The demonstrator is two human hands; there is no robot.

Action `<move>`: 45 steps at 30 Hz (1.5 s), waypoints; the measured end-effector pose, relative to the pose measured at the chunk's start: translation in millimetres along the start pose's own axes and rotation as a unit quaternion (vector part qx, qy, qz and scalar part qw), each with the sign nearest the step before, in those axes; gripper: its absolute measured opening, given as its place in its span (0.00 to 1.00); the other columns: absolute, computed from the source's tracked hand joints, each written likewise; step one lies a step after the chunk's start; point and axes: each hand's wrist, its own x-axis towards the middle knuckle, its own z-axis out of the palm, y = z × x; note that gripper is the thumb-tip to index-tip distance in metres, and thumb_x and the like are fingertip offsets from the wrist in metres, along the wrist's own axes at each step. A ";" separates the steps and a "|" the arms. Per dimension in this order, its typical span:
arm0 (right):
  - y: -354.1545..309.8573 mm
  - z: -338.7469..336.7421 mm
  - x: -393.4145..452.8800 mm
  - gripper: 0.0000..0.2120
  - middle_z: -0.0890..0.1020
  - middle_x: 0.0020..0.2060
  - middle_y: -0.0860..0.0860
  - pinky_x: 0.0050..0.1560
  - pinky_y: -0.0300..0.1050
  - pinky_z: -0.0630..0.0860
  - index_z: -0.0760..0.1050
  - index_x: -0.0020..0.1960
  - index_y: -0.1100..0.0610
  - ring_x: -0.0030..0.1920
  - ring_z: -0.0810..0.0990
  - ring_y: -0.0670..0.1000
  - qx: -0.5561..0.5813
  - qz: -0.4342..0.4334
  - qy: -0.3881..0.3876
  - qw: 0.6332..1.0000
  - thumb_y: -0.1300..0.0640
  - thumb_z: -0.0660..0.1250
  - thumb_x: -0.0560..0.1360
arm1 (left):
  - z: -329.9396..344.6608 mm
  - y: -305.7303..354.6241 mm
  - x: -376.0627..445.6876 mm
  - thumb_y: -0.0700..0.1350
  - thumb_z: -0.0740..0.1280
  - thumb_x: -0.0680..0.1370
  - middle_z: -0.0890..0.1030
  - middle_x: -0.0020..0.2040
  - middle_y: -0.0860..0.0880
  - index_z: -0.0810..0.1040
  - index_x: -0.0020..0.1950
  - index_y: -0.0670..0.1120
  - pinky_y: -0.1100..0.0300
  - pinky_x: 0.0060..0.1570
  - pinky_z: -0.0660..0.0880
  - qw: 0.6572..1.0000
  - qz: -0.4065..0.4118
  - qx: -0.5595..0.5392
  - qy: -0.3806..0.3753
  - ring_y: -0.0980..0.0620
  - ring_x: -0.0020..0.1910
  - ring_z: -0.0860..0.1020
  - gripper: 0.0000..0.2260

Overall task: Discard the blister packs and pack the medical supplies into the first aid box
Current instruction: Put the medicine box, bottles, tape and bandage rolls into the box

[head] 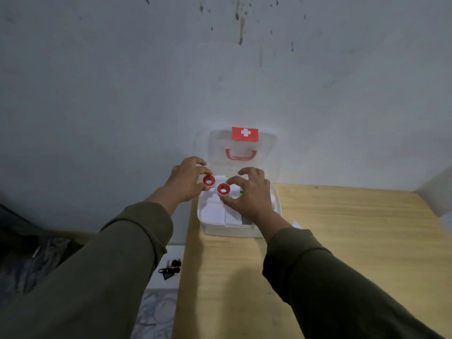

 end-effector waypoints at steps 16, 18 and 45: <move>5.6 35.9 22.5 0.20 0.69 0.68 0.49 0.67 0.54 0.61 0.78 0.56 0.45 0.70 0.60 0.54 -0.074 0.030 -0.053 0.995 0.37 0.67 0.69 | 15.4 -26.8 22.1 0.52 0.73 0.72 0.72 0.58 0.49 0.78 0.63 0.54 0.54 0.60 0.71 0.995 0.033 -0.055 -0.074 0.50 0.56 0.69 0.20; 5.5 36.3 24.4 0.20 0.68 0.68 0.49 0.68 0.55 0.60 0.79 0.55 0.45 0.70 0.59 0.53 -0.072 0.035 -0.061 0.995 0.36 0.68 0.68 | 15.8 -29.2 23.2 0.52 0.73 0.71 0.72 0.58 0.48 0.78 0.62 0.54 0.54 0.60 0.71 0.995 0.034 -0.059 -0.078 0.49 0.56 0.70 0.20; 1.9 12.9 17.9 0.21 0.66 0.71 0.49 0.72 0.57 0.53 0.77 0.59 0.47 0.73 0.56 0.55 -0.089 -0.001 -0.090 0.992 0.38 0.66 0.71 | 8.1 -23.3 1.5 0.52 0.74 0.71 0.73 0.62 0.49 0.79 0.62 0.53 0.54 0.62 0.71 0.997 -0.005 -0.071 -0.032 0.49 0.61 0.70 0.19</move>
